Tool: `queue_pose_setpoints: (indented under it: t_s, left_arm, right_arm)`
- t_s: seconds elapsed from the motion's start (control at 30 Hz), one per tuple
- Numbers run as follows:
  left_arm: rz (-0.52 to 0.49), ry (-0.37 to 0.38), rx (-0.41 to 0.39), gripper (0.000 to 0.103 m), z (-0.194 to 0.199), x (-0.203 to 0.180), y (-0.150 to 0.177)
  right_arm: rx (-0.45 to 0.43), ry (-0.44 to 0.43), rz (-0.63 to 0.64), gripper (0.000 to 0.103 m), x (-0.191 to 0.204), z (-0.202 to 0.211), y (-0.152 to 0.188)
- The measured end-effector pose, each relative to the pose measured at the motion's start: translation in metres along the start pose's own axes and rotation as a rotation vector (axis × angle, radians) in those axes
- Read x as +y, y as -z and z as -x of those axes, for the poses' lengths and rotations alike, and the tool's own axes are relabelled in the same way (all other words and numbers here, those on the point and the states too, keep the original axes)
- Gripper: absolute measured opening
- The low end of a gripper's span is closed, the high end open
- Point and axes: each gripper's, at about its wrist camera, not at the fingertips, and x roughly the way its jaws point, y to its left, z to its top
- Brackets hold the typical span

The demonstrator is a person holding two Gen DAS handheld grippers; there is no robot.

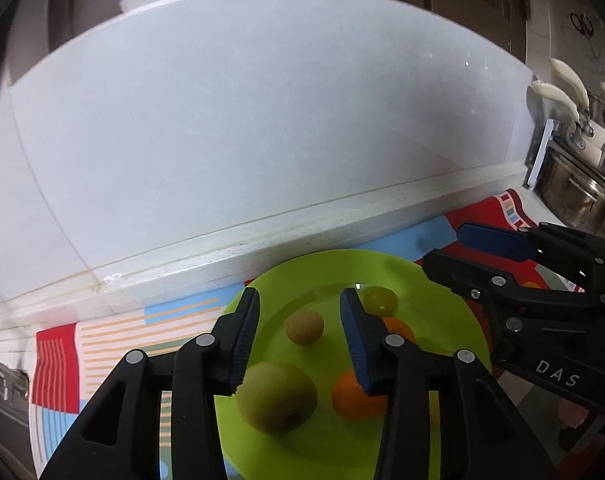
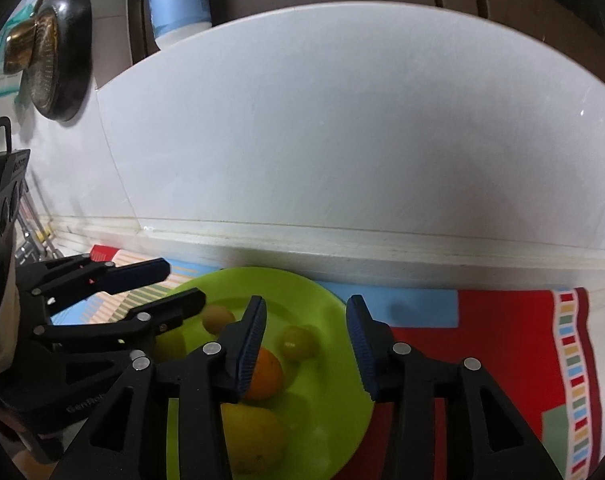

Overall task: Organize fruits
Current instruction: 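Open left tool over the plate while right tool releases the persimmon there, then withdraw both tools from the plate toward the loose fruit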

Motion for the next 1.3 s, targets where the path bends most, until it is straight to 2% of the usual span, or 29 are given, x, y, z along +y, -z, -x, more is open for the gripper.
queue_pose_setpoints:
  t_s: [0.1, 0.2, 0.43, 0.53, 0.7, 0.8, 1.03, 1.3]
  left_arm:
    - [0.008, -0.011, -0.024, 0.047, 0.016, 0.002, 0.000]
    - [0.022, -0.015, -0.041, 0.051, 0.035, 0.003, 0.002]
    - [0.036, -0.034, -0.085, 0.061, 0.082, 0.001, 0.008]
    - [0.037, -0.042, -0.103, 0.064, 0.100, -0.001, 0.011]
    - [0.034, -0.045, -0.126, 0.066, 0.129, -0.006, 0.022]
    - [0.039, -0.042, -0.128, 0.068, 0.141, -0.011, 0.029]
    - [0.076, -0.046, -0.119, 0.070, 0.169, -0.019, 0.054]
    - [0.156, -0.096, -0.107, 0.076, 0.197, -0.030, 0.092]
  right_arm:
    - [-0.018, 0.006, 0.000, 0.043, 0.004, 0.013, 0.001]
    - [-0.035, 0.012, -0.006, 0.049, 0.008, 0.029, 0.001]
    - [-0.085, 0.019, -0.004, 0.050, 0.022, 0.070, 0.005]
    - [-0.099, 0.022, -0.005, 0.056, 0.024, 0.090, 0.008]
    - [-0.122, 0.042, 0.014, 0.057, 0.032, 0.120, 0.017]
    - [-0.132, 0.048, 0.000, 0.063, 0.035, 0.137, 0.024]
    - [-0.163, 0.128, 0.007, 0.071, 0.037, 0.173, 0.047]
    - [-0.172, 0.223, -0.034, 0.076, 0.026, 0.199, 0.075]
